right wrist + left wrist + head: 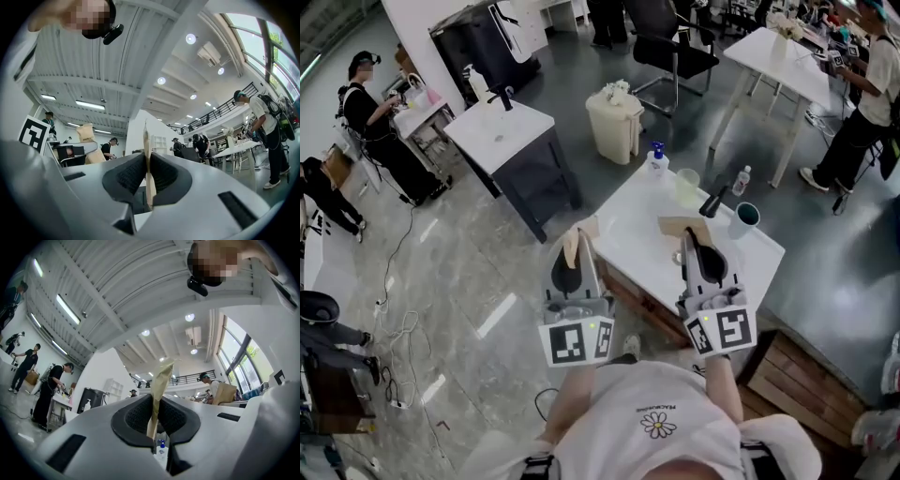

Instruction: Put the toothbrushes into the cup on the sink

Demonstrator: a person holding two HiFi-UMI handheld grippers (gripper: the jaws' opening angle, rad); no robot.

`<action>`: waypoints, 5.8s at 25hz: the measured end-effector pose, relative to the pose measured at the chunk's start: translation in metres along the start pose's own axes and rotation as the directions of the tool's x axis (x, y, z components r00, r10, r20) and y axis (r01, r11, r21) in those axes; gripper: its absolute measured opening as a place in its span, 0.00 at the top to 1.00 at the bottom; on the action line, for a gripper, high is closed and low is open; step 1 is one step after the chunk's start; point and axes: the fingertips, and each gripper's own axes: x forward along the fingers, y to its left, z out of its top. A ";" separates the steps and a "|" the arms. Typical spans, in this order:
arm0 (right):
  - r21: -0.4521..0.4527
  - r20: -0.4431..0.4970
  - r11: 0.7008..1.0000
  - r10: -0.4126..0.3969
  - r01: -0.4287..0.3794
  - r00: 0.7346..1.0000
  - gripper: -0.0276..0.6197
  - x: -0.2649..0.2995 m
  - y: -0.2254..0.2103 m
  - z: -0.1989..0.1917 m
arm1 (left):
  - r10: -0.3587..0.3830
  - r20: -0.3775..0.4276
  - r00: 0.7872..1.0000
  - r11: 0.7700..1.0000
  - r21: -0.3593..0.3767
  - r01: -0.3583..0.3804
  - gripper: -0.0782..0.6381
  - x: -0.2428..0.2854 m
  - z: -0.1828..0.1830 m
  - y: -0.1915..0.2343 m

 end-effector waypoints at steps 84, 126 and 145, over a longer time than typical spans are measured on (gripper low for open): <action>-0.089 -0.405 0.837 -0.526 0.540 0.748 0.91 -0.013 -0.309 -0.176 | -0.186 -0.109 0.976 0.981 -0.075 0.179 0.84 0.145 -0.089 -0.066; -0.068 -0.024 0.939 -0.340 0.337 0.940 0.94 0.019 -0.151 -0.038 | -0.270 -0.087 0.959 0.958 -0.121 0.259 0.84 0.150 -0.090 -0.102; -0.018 -0.183 0.902 -0.426 0.431 0.886 0.94 -0.019 -0.175 -0.096 | -0.396 -0.257 0.881 0.909 -0.248 0.336 0.84 0.282 -0.239 -0.150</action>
